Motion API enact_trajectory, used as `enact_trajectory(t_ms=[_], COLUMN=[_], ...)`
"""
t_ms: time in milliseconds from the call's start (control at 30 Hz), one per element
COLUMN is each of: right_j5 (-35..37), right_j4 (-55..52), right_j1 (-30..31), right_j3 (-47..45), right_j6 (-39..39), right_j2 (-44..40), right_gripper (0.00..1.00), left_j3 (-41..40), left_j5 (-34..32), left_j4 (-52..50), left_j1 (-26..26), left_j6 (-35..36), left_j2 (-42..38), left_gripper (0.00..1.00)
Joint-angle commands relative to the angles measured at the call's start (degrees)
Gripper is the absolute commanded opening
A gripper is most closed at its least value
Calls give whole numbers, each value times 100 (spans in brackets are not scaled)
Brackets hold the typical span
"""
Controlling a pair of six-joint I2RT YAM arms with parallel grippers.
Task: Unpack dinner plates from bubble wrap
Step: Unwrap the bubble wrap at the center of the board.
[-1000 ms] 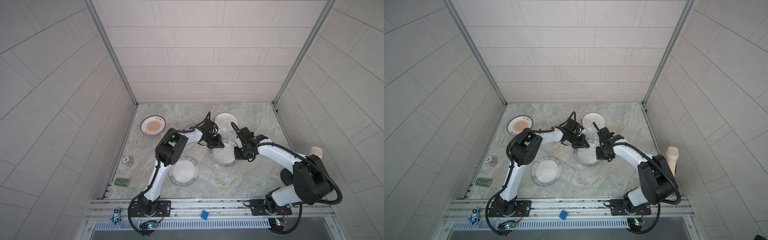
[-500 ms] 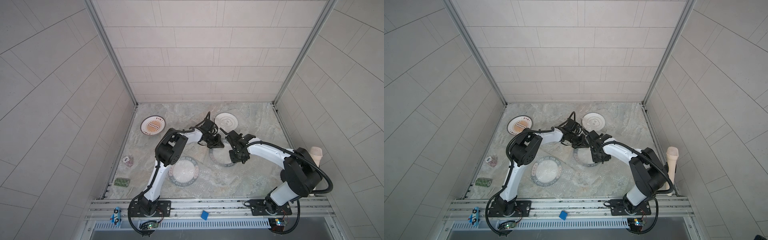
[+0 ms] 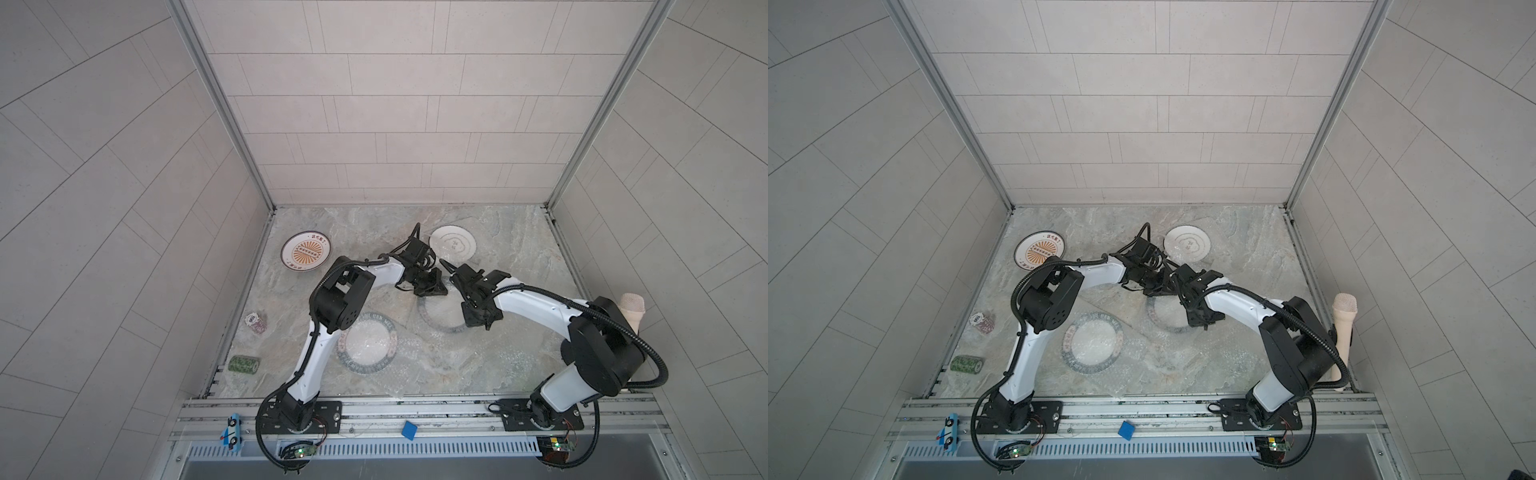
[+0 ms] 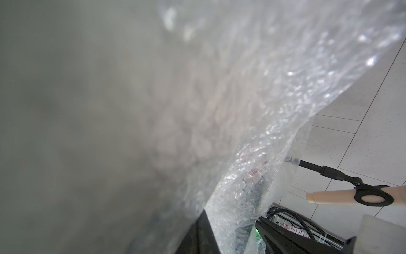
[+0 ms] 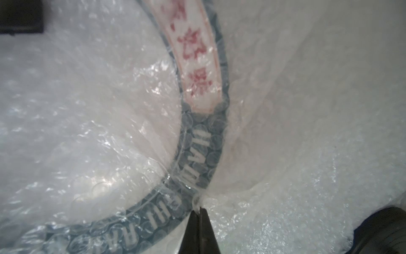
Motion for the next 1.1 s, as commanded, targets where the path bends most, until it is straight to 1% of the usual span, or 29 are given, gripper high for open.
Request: enact_trajectory(t_ms=[0,67,133,433,467,500,633,733,967,1067], right_j5=[349,528,465,-392,-560,-675,-911,-872,-1043,-1077], right_j4=[-319,-308,-157,921,1081,1188,1509,1641,1976,1982], right_j1=[-34,-135,-363,-1500,-1627,-1744,-2106,-2161,-2317,-2410], right_j3=[11,7,-130,-1325,-1457,-1574,-1883,-1916,-2283,-2318], right_j6=[91,123,164,669,719,773,932,1012,1168,1211], right_j2=[-137,-209,-345,-1269,-1357,-1429,-1494,-1470,-1390,-1333], right_gripper=[0,0,0,0,0,0,0,0,0,0], left_j3=[-453,-520,-598,-771,-793,-838,-1052,-1062,-1076,-1168], left_j5=[-1234,-1290,-1364,-1517,-1483,-1440,-1175,-940,-669,-511], left_j4=[-1032,-1054,-1052,-942,-892,-782,-299,-106,63,335], left_j1=[169,175,177,251,269,282,372,387,486,530], left_j6=[193,190,168,-34,-34,-195,-509,-576,-680,-840], left_j2=[483,444,388,349,354,341,321,260,226,246], left_gripper=[7,6,7,6,6,6,6,6,7,6])
